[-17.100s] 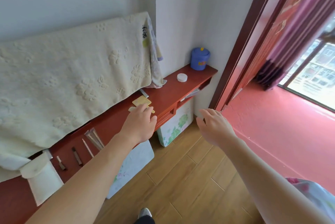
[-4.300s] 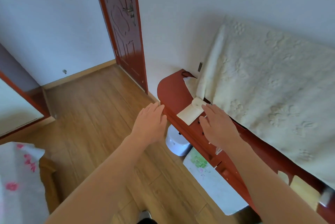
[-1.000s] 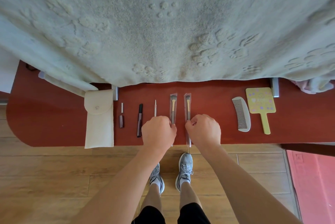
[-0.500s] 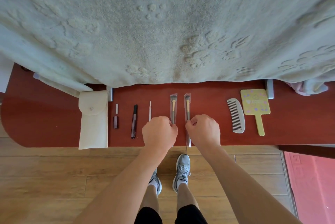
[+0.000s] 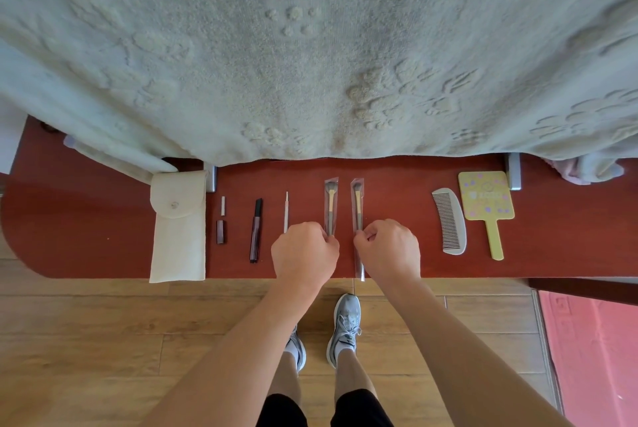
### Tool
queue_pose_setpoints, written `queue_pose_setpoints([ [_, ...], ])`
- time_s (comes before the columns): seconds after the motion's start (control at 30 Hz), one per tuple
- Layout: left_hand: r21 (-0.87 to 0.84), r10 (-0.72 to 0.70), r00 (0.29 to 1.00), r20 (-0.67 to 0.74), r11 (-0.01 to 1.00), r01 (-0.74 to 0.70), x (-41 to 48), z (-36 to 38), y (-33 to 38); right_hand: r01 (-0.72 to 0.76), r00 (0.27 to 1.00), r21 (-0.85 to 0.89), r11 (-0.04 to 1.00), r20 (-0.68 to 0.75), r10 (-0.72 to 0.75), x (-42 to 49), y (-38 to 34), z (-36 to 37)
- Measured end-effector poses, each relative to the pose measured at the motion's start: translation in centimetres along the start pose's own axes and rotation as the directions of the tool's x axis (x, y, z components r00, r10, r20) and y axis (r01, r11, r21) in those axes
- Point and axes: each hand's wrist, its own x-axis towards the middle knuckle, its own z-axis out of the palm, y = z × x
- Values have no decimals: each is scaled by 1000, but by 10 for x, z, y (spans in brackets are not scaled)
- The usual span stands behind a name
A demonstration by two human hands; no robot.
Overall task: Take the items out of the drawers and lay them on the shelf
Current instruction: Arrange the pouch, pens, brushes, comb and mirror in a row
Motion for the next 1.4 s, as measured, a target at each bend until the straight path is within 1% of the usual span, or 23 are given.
queue_pose_setpoints([
  [0.77, -27, 5, 999, -32, 1000, -6, -1, 3, -2, 22, 999, 24, 999, -31, -22, -1, 3, 2],
  [1.13, -24, -6, 1000, -15, 1000, 6, -1, 4, 0, 18, 1000, 19, 1000, -25, -18, 0, 2, 3],
  [1.4, -16, 8, 1000, -19, 1000, -8, 0, 4, -2, 40, 999, 26, 999, -5, -40, -1, -1, 3],
])
